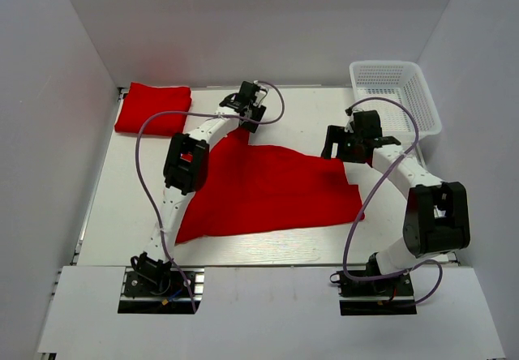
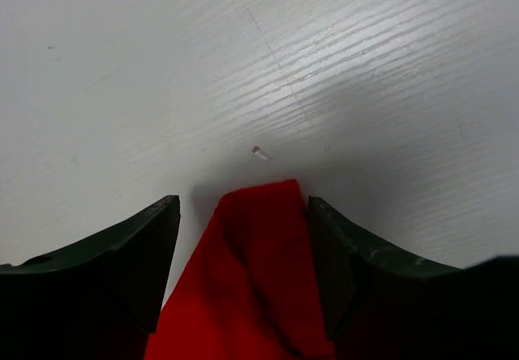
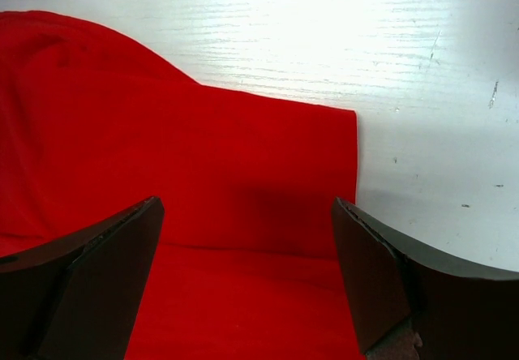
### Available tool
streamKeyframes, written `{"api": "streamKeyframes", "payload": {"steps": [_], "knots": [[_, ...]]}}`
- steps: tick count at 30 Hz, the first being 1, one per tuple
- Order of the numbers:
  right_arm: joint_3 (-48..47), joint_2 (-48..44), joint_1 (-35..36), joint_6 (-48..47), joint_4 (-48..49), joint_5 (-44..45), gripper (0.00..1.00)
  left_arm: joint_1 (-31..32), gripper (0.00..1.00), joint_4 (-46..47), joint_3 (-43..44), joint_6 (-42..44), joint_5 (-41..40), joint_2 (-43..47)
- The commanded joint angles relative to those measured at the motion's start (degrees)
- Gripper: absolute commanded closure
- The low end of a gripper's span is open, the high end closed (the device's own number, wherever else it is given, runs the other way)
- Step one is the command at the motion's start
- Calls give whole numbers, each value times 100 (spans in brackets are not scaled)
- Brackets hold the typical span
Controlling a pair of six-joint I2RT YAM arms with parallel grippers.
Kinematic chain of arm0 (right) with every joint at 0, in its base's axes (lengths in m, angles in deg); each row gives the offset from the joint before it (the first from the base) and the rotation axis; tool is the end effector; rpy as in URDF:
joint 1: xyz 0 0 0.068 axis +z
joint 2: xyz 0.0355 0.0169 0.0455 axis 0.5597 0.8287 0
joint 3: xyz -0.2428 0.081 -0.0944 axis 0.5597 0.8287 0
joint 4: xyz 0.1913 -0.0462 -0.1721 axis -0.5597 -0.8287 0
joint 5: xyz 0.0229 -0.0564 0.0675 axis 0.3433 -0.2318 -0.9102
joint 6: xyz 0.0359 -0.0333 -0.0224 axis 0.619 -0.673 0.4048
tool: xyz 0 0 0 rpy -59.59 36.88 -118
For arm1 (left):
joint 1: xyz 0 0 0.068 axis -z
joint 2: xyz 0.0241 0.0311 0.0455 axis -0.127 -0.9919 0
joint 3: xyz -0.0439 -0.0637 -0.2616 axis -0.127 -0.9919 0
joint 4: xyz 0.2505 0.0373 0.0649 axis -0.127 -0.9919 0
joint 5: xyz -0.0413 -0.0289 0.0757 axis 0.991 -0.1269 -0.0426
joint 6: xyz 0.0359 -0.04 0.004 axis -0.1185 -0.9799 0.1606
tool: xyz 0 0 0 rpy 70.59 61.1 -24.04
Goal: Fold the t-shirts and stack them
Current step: Grap the side of the flattened tshirt furthest away from the robot with both arms
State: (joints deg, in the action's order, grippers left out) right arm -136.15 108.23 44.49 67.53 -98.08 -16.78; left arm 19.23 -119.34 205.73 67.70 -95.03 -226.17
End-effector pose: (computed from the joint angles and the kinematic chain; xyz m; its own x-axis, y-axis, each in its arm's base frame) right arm 0.3215 0.0622 0.2332 -0.7388 0.0926 -0.6675 -0.0706 0.9744 0.2134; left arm 0.4967 -0.2381 0.1590 -0.6611 0.4747 -0.5810 0.3894 0.8790 0.2750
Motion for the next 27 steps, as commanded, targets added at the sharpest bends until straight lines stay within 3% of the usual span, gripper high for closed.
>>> {"api": "streamKeyframes", "payload": {"steps": [1, 4, 7, 8, 10, 14, 19, 27], "knots": [[-293, 34, -35, 21, -41, 54, 10, -95, 26, -205, -102, -3, 418, 178], [-285, 69, -44, 48, -23, -8, 10, -147, 31, -153, -304, -4, 375, 178], [-285, 113, -35, 65, -14, -52, 10, -209, 60, -223, -234, -143, 321, 107], [-311, 122, -35, 65, -6, -52, 10, -270, 78, -275, -182, -196, 321, 107], [-329, 148, -35, 39, -40, -61, 10, -271, 99, -276, -181, -345, 251, 107], [-434, 262, -26, -31, -32, -43, 10, -323, 100, 250, -611, -687, -126, 537], [-654, 403, -9, -40, -32, 88, 10, -376, 100, 673, -840, -1356, -1293, 1161], [-900, 824, -17, 47, -23, 632, 10, -376, 100, 402, -674, -2182, -2638, 1689]]}}
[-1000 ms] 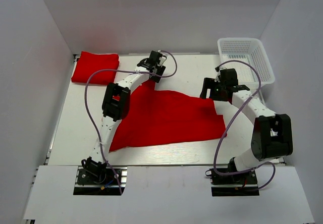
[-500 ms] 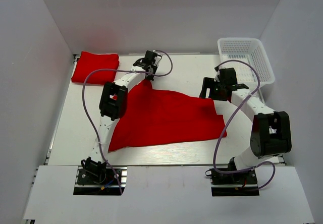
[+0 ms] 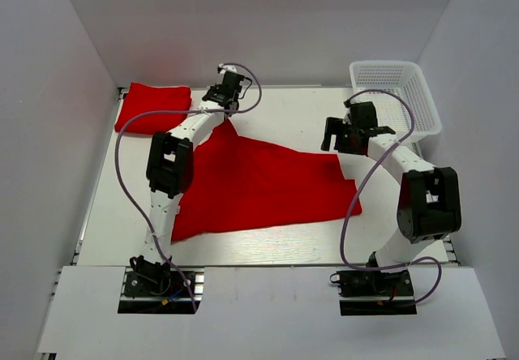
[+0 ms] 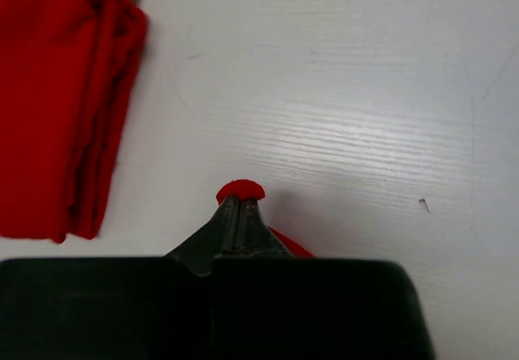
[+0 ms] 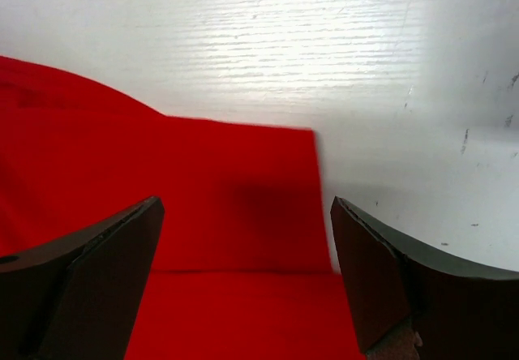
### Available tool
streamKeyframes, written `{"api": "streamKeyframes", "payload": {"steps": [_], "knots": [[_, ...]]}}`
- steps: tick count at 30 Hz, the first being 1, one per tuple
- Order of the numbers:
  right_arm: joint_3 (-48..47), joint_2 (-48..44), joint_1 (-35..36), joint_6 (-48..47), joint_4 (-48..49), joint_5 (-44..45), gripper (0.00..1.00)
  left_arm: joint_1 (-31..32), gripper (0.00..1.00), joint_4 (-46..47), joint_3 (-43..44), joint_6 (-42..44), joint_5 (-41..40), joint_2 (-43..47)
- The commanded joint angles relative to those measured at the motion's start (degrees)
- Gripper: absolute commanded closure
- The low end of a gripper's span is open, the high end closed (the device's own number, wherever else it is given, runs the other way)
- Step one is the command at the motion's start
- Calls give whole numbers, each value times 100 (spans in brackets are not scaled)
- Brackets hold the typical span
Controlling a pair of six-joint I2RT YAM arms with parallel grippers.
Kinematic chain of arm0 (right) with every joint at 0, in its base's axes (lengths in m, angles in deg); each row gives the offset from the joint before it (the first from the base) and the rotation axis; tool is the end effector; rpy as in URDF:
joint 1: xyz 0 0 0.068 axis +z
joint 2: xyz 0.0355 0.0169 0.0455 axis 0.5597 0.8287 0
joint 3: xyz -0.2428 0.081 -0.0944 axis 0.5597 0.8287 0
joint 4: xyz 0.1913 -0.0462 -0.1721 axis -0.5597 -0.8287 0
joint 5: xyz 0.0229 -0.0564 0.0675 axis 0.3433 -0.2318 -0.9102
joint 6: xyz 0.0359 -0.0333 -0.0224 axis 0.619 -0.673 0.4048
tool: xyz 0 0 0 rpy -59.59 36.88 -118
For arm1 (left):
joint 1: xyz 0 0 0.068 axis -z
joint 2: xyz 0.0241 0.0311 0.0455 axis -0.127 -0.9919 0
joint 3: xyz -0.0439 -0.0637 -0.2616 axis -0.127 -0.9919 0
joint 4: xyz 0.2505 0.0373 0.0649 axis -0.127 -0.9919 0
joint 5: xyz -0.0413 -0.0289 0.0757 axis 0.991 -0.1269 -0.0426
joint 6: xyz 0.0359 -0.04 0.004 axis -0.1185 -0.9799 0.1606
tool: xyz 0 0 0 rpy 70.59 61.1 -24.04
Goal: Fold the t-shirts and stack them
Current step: Grap the side of the flattened tshirt furthest away from the robot with both arms
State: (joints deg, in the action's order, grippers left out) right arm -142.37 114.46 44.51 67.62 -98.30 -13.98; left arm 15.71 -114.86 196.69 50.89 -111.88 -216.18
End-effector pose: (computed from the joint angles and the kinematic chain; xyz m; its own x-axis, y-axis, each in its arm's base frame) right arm 0.3497 0.0658 0.2326 -0.7341 0.0954 -0.6723 -0.0369 0.9830 0.1798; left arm 0.4913 -0.1886 0.2074 -0.6638 0.1342 -0.7357 -0.0978 0.9597 0.2634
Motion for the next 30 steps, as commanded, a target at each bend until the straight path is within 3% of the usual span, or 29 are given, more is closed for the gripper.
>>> {"api": "streamKeyframes", "payload": {"steps": [1, 7, 10, 15, 19, 24, 30], "knots": [[-347, 246, 6, 48, -10, 397, 10, -24, 100, -177, 231, -572, -1095, 751], [-680, 738, 24, -163, 156, 240, 10, -24, 100, -530, 171, -713, -1334, 884], [-943, 1062, 68, -514, 323, -522, 10, -24, 100, -653, 109, -766, -1211, 937], [-1480, 1397, 270, -2007, 455, -1034, 10, -24, 100, -653, 3, -766, -1105, 937], [-2069, 2001, 341, -3376, 70, -1526, 10, -24, 100, -653, 3, -766, -1105, 937], [-2887, 2566, 419, -4843, -1177, -2405, 10, -24, 100, -767, 3, -766, -1052, 884], [-3290, 2935, 648, -5313, -1627, -2459, 10, -24, 100, -820, 3, -889, -1052, 884]]}}
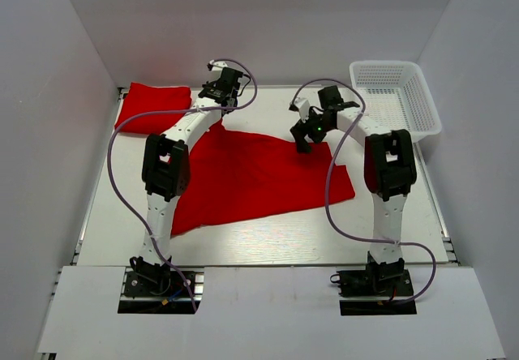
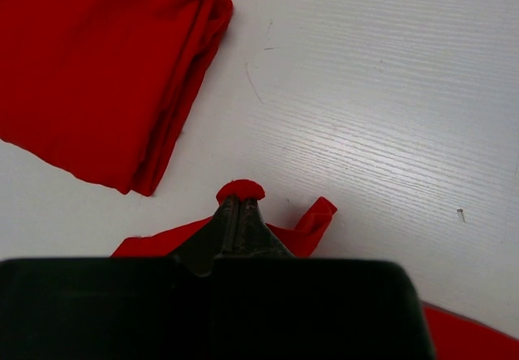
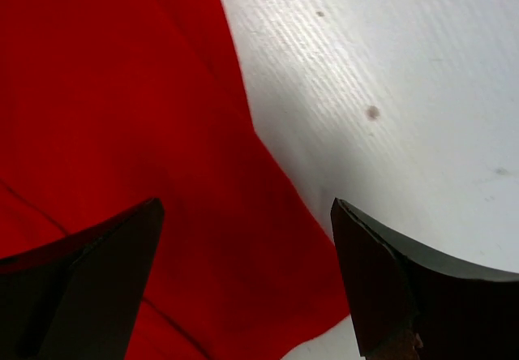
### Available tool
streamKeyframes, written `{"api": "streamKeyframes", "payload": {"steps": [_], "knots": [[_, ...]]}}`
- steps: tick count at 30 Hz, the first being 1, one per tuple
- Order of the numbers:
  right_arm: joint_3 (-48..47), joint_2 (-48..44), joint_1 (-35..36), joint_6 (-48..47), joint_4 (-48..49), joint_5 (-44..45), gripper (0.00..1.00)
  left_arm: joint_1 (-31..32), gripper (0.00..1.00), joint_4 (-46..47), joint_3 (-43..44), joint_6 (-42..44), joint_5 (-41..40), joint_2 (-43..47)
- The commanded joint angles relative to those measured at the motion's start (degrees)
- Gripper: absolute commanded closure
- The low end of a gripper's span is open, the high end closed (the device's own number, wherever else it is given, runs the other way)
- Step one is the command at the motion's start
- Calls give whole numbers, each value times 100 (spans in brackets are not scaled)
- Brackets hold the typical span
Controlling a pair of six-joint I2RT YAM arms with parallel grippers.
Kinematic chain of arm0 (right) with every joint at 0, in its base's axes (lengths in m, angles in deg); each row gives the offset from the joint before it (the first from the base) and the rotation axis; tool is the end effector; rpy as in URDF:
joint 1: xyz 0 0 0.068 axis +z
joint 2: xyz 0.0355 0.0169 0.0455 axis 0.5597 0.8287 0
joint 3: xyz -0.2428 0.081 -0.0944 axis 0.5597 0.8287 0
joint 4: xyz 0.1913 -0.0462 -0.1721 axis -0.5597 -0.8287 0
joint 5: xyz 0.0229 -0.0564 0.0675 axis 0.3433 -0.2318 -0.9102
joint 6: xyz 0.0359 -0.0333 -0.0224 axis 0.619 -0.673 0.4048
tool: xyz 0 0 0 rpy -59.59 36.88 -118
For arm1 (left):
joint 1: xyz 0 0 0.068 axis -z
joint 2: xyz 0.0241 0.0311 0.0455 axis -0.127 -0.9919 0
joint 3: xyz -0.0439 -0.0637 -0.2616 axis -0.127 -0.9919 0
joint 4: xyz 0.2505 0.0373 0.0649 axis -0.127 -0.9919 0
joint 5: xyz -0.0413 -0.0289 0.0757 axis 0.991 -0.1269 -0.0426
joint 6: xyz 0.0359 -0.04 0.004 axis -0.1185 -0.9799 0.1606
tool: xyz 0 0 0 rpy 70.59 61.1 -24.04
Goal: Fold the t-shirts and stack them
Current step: Grap the side of the flattened tshirt furthest away from the robot with both arms, then fold the other side of the tshirt into a rectangle
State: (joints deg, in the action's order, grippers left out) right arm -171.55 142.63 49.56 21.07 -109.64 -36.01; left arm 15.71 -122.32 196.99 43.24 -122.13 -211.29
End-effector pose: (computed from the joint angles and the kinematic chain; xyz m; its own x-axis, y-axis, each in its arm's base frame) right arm 0.4417 0.1376 0.1882 -0.4150 -0.6381 -0.6485 -0.8258 0.5633 -0.0257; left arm 0.4734 -0.1754 0.2452 -0.6353 0.0343 -0.7715 -0.3017 0.9086 0.2889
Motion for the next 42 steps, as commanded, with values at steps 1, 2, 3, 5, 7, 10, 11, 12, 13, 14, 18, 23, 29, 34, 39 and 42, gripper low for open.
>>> {"api": "streamKeyframes", "payload": {"steps": [1, 2, 3, 5, 7, 10, 11, 12, 13, 14, 18, 23, 29, 34, 39, 42], "knots": [[-400, 205, 143, -676, -528, -168, 10, -24, 100, -75, -28, -124, -27, 394], [-435, 302, 161, -667, -545, -133, 12, -24, 100, -75, -28, -124, -27, 394], [-505, 338, 178, -658, -520, -28, 16, -24, 100, -136, -28, -124, -27, 394], [-584, 461, 240, -535, -528, 26, 22, -24, 100, -137, -28, -177, -27, 394], [-629, 566, 257, -500, -424, 35, 23, -24, 100, -137, -28, -177, -80, 394], [-620, 567, 258, -334, -230, 52, 23, -24, 100, -137, -80, -177, -80, 394], [-629, 567, 240, -307, -194, 9, 23, -24, 100, -189, -80, -177, -80, 394], [-646, 575, 266, -281, -177, -9, 23, -24, 100, -189, -80, -177, -80, 394], [-672, 601, 258, -272, -142, -44, 25, -24, 100, -189, -80, -177, -80, 394], [-716, 619, 266, -271, -141, -71, 26, -24, 100, -189, -80, -177, -80, 394], [-892, 821, 266, -254, -264, -168, 34, -24, 100, -189, -80, -177, -80, 342], [-1094, 1040, 310, -254, -378, -193, 57, -24, 100, -189, -80, -177, -80, 341], [-1358, 1164, 319, -192, -317, -317, 75, -24, 100, -242, -28, -177, -80, 341], [-1376, 1024, 354, -429, -300, -361, 98, -24, 100, -356, -28, -177, -80, 411], [-631, 418, 407, -535, 261, -63, 100, -24, 100, -689, -386, -729, -2, 859], [160, -153, 451, -456, 823, 148, 100, 125, 100, -690, -1107, -1081, 113, 1456]]}}
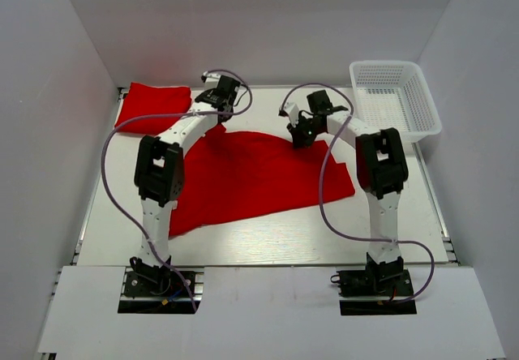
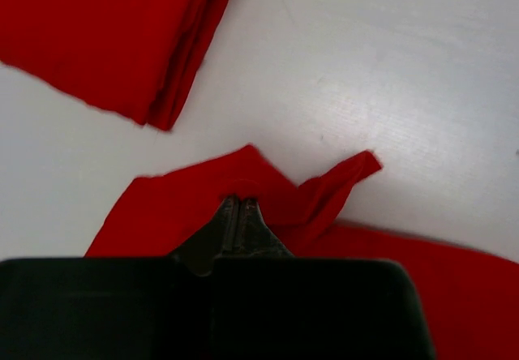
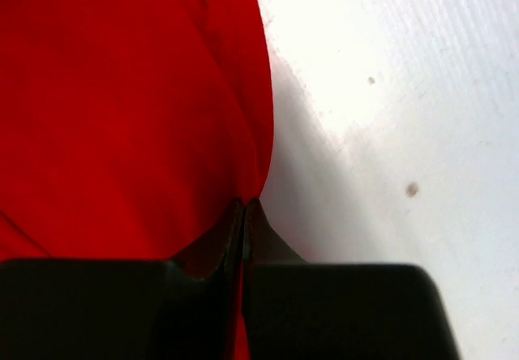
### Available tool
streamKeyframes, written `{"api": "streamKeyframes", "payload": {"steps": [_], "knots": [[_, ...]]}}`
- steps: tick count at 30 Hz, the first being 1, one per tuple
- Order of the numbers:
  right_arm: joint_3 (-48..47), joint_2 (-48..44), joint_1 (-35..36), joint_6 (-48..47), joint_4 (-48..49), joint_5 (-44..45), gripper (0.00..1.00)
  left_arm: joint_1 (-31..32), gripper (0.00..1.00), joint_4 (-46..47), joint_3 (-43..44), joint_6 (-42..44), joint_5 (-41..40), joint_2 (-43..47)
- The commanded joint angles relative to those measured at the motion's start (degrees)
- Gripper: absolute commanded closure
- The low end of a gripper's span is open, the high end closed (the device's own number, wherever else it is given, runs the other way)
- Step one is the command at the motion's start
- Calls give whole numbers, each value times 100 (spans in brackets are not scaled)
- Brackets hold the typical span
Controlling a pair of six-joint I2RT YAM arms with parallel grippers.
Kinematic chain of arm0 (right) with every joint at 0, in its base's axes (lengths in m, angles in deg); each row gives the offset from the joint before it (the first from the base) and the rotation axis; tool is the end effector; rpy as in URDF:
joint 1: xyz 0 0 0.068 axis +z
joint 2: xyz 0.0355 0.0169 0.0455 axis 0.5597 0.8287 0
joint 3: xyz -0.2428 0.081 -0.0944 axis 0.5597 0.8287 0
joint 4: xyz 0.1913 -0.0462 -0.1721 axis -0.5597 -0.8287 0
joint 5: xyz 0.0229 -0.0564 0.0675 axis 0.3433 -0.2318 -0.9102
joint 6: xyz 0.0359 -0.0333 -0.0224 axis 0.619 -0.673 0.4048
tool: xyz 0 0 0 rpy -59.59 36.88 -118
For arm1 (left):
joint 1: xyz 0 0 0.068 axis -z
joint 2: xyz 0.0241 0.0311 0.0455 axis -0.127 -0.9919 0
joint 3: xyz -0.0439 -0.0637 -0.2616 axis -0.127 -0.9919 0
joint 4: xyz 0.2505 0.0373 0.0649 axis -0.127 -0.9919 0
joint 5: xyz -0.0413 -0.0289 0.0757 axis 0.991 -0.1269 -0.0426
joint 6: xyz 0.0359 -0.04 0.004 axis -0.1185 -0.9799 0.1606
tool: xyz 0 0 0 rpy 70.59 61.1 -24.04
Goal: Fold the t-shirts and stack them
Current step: Fold the other side of the tshirt into a rectangle
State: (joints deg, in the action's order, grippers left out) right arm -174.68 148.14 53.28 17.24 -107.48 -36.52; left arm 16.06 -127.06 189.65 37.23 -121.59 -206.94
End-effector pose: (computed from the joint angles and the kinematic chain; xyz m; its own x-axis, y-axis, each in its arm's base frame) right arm 0.4485 0.1721 0.1636 -0.3149 -0.6940 -0.6475 -0.8863 0.4591 -0.0610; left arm 0.4475 -0.1678 0.2357 -0.6970 -0.0183 -0.7168 -0.3242 0.8997 0.2923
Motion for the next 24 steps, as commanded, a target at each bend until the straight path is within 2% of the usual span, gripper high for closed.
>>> {"api": "streamKeyframes", "payload": {"steps": [1, 5, 11, 19, 24], "knots": [[692, -775, 62, -56, 844, 260, 100, 90, 100, -216, -566, -620, 215, 1179], [1081, -1100, 97, 67, 1162, 436, 100, 90, 100, -330, -1847, -1253, 567, 2049], [1292, -1311, 158, 32, 1224, 366, 100, 143, 100, -269, -3166, -1790, 1411, 3182], [1995, -1865, 246, -74, 1513, 392, 100, 309, 100, -568, -4477, -2519, 2238, 3773], [2460, -2155, 290, 120, 1742, 577, 100, 424, 100, -682, -4724, -2871, 2290, 3993]]}}
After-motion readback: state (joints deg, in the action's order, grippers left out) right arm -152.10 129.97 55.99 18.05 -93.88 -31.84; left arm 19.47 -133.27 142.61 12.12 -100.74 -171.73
